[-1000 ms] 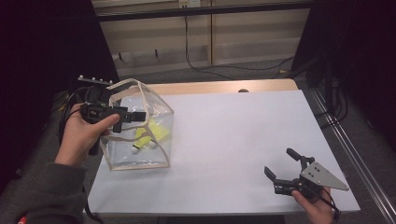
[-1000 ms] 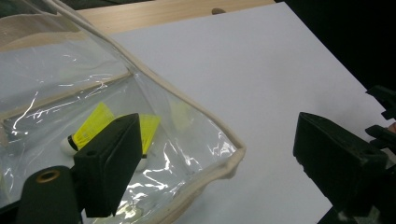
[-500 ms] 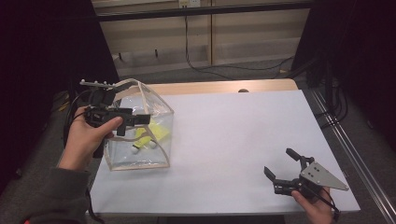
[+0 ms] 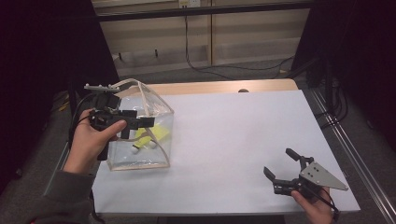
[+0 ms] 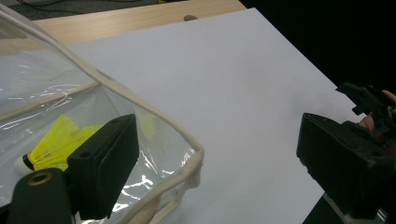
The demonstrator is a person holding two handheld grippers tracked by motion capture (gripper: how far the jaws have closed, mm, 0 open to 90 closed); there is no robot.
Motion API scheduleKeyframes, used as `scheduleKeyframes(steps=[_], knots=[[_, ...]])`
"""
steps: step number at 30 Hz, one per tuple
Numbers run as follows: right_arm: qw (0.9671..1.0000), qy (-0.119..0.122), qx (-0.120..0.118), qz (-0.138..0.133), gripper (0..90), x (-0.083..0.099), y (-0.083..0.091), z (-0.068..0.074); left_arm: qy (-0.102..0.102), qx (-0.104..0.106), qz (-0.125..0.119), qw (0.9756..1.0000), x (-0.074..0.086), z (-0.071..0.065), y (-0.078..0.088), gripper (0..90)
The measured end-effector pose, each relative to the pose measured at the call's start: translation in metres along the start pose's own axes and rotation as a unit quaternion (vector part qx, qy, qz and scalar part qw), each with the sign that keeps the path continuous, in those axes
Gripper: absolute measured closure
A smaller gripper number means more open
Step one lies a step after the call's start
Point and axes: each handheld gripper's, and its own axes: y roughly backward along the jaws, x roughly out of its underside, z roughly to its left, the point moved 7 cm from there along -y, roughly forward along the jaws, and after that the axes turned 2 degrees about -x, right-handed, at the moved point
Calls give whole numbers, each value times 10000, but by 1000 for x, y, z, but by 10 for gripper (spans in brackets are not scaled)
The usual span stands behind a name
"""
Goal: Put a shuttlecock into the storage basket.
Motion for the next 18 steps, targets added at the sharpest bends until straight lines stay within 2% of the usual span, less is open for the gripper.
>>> scheduleKeyframes(steps=[18], knots=[[10000,12,-10,-2,31,0,0,0,-133,148,-111,9997,1,-16,-9,132]])
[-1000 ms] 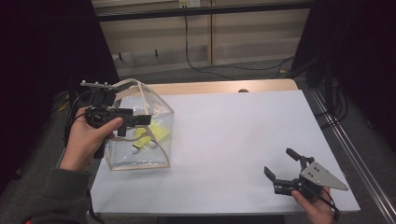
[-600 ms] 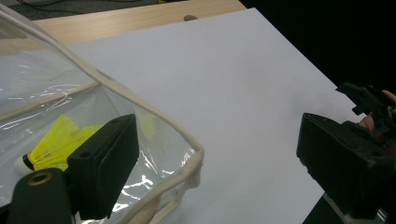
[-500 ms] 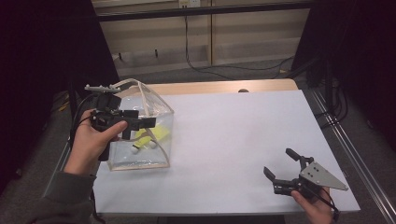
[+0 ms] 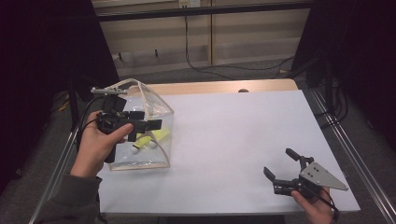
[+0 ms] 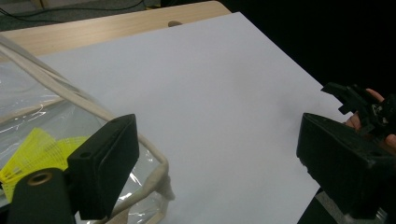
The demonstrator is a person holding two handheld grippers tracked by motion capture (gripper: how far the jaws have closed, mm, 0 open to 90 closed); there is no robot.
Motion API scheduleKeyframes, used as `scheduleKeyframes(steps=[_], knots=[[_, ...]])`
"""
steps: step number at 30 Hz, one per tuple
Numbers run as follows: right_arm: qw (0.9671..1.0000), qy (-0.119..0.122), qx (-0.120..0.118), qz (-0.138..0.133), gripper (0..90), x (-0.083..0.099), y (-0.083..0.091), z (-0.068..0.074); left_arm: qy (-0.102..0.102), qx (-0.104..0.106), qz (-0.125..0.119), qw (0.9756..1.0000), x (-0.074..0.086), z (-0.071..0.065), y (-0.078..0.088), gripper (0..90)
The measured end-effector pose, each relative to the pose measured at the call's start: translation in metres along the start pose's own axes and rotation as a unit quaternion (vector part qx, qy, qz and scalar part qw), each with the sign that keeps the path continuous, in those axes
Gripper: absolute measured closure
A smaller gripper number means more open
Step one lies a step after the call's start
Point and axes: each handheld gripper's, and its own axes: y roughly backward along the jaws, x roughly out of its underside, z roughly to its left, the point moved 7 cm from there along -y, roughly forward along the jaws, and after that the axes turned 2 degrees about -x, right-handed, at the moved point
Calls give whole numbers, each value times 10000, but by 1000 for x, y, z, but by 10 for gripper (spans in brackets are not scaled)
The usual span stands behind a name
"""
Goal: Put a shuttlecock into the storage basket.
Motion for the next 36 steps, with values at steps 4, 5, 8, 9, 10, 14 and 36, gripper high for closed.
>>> scheduleKeyframes(steps=[4,5,8,9,10,14,36], knots=[[10000,-2,-3,-2,31,0,0,0,-38,51,-32,10000,0,-4,-1,132],[10000,1,-4,-4,31,0,0,0,-35,69,-46,10000,0,-5,-1,131],[10000,2,-4,0,31,0,0,0,-74,141,-34,9999,1,-9,-4,131],[10000,5,-8,8,31,0,0,0,-81,156,-36,9998,2,-10,-5,131],[10000,7,-12,3,31,0,0,0,-93,174,-33,9998,3,-10,-6,131],[10000,2,-7,1,31,0,0,0,-110,230,-112,9996,5,-14,-8,131],[10000,13,-27,7,31,0,-1,1,-318,381,-253,9984,31,-30,-23,131]])
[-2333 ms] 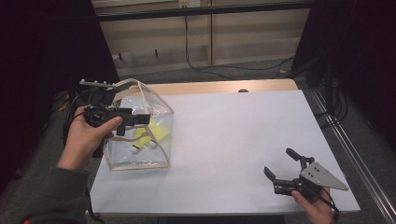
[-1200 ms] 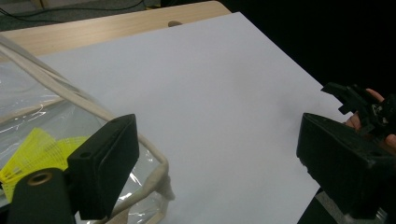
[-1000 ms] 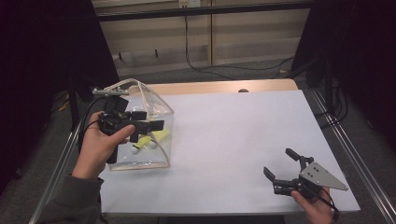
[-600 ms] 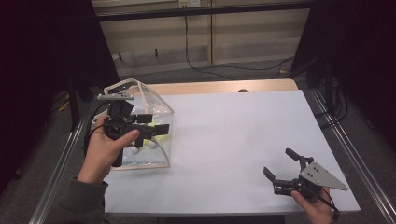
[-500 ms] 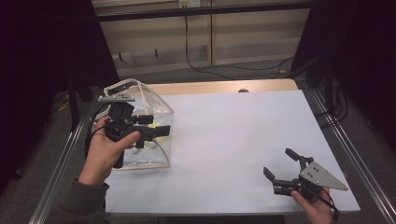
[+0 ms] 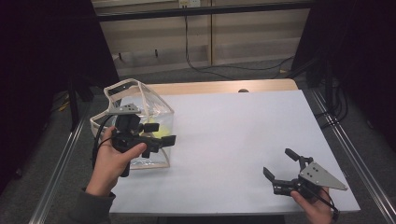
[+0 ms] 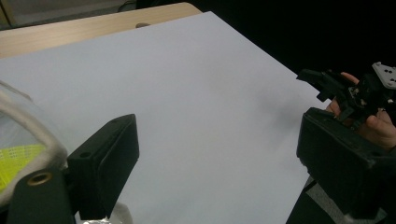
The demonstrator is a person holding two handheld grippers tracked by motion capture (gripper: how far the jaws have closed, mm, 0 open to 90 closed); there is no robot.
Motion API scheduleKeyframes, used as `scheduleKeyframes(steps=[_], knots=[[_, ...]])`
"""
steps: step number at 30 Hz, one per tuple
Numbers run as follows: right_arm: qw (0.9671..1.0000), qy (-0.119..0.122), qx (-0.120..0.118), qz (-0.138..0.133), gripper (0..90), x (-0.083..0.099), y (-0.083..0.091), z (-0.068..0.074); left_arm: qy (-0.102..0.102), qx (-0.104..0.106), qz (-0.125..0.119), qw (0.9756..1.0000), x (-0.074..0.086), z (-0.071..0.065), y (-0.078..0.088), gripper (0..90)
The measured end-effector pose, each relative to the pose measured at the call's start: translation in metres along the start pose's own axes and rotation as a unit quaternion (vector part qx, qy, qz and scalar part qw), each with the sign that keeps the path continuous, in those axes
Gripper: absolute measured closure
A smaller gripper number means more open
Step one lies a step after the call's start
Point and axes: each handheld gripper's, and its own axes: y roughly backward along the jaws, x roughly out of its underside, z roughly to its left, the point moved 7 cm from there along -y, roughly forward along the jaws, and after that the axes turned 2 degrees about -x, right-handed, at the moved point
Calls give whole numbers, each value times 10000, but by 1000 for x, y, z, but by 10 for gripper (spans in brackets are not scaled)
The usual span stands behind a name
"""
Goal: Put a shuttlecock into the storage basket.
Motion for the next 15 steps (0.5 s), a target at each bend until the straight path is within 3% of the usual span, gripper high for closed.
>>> scheduleKeyframes(steps=[15], knots=[[10000,-1,-5,1,31,0,0,0,-30,58,0,10000,20,-2,-13,125]])
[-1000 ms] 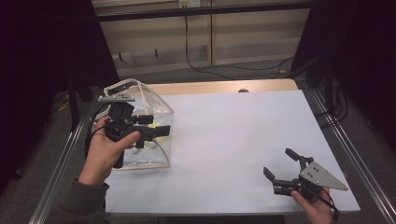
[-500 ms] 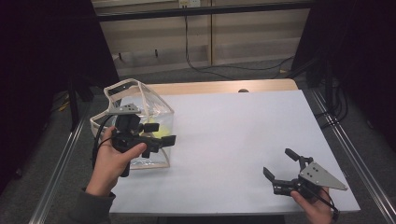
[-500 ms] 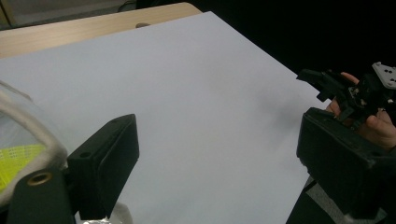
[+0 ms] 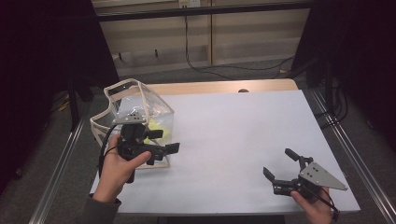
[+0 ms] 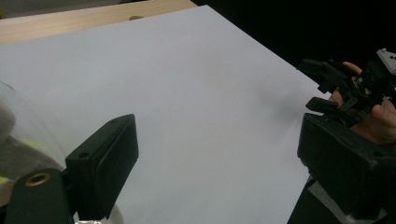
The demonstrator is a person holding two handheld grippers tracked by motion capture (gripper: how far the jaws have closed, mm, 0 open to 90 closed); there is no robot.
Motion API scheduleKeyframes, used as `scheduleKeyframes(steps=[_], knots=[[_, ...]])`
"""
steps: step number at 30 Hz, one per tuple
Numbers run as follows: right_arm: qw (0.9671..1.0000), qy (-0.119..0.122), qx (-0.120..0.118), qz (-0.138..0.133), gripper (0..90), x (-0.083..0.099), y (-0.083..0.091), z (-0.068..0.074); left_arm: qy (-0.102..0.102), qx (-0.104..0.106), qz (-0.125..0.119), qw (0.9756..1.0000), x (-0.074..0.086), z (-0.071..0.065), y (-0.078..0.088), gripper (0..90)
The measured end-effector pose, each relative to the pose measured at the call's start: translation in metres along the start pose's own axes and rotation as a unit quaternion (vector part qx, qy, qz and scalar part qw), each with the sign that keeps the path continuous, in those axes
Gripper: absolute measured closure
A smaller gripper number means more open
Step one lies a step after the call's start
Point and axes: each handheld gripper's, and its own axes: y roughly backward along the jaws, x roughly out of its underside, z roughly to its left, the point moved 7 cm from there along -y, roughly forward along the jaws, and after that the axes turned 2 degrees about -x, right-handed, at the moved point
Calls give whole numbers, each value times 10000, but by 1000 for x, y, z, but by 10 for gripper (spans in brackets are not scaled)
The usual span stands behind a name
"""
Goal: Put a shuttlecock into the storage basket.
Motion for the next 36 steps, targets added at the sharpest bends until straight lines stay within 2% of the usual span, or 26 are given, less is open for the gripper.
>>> scheduleKeyframes(steps=[12,18,24,36], knots=[[10000,-1,3,2,31,0,0,0,-5,87,14,10000,16,-1,-10,120],[10000,3,6,7,31,0,0,0,-103,90,12,9999,24,-2,-16,118],[10000,3,12,4,31,0,1,0,-95,124,-2,9999,35,1,-21,115],[10000,10,5,6,31,0,1,0,-229,149,-33,9996,54,5,-28,103]])
